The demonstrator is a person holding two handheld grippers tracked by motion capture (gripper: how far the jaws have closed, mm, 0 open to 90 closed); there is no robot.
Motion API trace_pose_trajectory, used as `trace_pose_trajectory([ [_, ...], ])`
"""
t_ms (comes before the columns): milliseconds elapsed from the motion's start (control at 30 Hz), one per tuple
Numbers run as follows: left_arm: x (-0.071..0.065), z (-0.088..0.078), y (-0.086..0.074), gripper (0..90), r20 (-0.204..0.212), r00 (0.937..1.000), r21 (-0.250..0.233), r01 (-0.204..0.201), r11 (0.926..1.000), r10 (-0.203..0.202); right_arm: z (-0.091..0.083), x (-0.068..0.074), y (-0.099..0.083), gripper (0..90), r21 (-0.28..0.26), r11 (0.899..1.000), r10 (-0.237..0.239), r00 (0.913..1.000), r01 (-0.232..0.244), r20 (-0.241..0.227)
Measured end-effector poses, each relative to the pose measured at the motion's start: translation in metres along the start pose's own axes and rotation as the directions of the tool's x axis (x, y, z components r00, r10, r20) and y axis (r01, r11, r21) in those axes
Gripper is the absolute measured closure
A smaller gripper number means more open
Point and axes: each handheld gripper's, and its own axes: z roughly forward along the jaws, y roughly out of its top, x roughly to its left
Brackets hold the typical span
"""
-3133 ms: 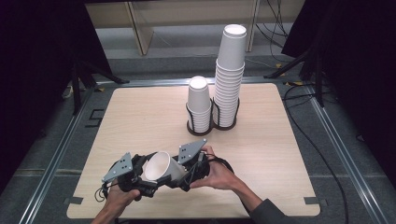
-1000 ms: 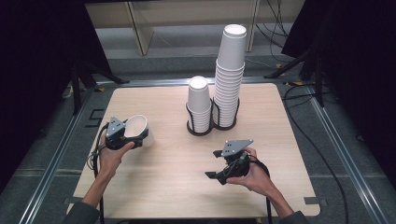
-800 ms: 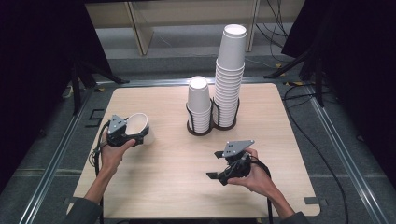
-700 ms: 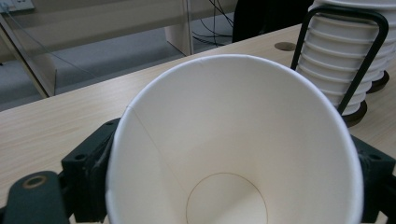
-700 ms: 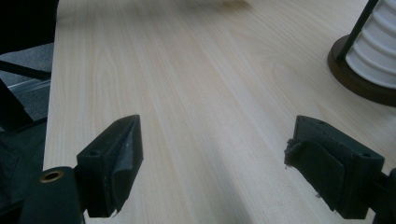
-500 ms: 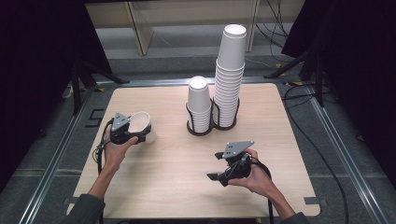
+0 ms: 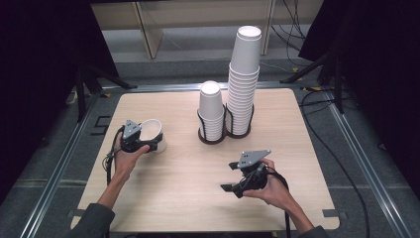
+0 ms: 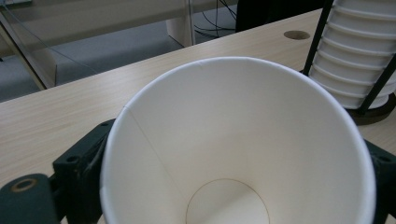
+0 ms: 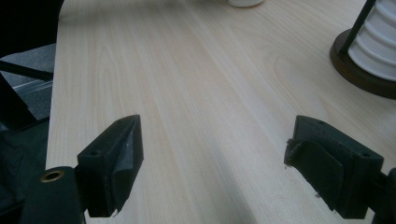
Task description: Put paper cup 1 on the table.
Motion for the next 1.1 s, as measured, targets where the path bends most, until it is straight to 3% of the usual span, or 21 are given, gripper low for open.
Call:
trace_pose_trajectory([
  [33, -0.001, 0.001, -0.002, 7.7, 0.002, 1.0, -0.019, 0.001, 0.9998, -0.001, 0.0, 0.0, 0.0, 18.2, -0.001, 1.0, -0.002, 1.0, 0.002, 0.0],
  [533, 0.001, 0.003, -0.014, 12.0, 0.052, 0.9986, -0.028, -0.003, 0.9996, 0.004, -0.002, 0.0, -0.002, 18.4, -0.002, 1.0, 0.0, 1.0, 0.0, -0.003],
  [600, 0.002, 0.001, -0.016, 12.0, 0.066, 0.9978, -0.046, -0.004, 0.9989, 0.007, -0.004, -0.001, -0.002, 18.4, -0.004, 1.0, -0.011, 0.9999, 0.011, 0.001],
  [900, 0.007, -0.002, -0.028, 14.2, 0.08, 0.9966, -0.019, -0.014, 0.9997, 0.016, -0.008, 0.001, -0.005, 18.6, -0.003, 1.0, 0.017, 0.9998, -0.017, 0.006],
  [967, 0.008, -0.003, -0.03, 14.3, 0.083, 0.9961, 0.011, -0.032, 0.9994, 0.031, -0.009, -0.001, -0.006, 18.6, -0.006, 1.0, 0.005, 1.0, -0.005, 0.002],
  [1100, 0.008, -0.007, -0.032, 14.4, 0.08, 0.9966, 0.004, -0.02, 0.9998, 0.02, -0.01, -0.001, -0.007, 18.6, -0.005, 1.0, 0.008, 1.0, -0.008, 0.004],
])
